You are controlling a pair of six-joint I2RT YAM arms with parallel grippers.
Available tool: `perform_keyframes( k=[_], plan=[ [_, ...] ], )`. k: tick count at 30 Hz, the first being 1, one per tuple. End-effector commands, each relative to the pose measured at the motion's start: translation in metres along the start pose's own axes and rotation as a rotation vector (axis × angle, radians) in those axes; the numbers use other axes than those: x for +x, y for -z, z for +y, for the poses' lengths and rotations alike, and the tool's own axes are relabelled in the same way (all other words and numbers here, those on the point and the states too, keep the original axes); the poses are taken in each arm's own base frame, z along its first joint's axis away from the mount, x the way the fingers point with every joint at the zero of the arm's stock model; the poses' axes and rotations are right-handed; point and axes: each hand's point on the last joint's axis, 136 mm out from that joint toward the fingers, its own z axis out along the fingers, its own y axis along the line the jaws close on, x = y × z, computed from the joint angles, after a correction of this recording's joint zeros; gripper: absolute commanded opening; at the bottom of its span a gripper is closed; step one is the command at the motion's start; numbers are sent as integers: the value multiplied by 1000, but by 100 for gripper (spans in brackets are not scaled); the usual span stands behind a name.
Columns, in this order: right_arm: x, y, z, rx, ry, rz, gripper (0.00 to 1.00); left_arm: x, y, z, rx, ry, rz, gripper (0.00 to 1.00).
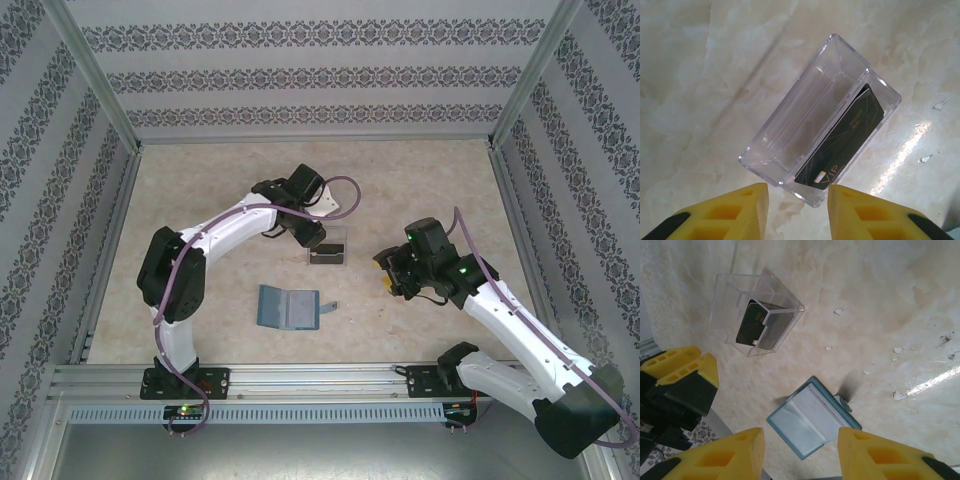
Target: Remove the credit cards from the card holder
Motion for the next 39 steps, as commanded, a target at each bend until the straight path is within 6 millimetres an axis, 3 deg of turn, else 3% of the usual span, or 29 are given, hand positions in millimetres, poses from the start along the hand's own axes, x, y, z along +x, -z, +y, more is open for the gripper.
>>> perform_keyframes(
  k=[1,6,9,15,18,25,39],
  plan=[
    [-10,1,-15,38,-18,-56,44,-7,13,-5,5,55,-53,38],
    [-15,-9,-27,105,105,-83,40,2,21,-9,10,163,-56,40],
    [-10,-21,-20,110,218,-65,39,11,29,-12,13,264,-73,42],
    [13,-44,-3,98,487,-4,39,35,37,-17,13,506,-70,39],
    [30,-55,2,66,577,76,39,48,34,-29,69,606,-41,38],
    [61,-69,-4,4,640,201,37,70,15,-66,262,849,10,34],
    [74,-79,-2,-3,665,236,38,104,15,-95,294,940,22,35]
  ],
)
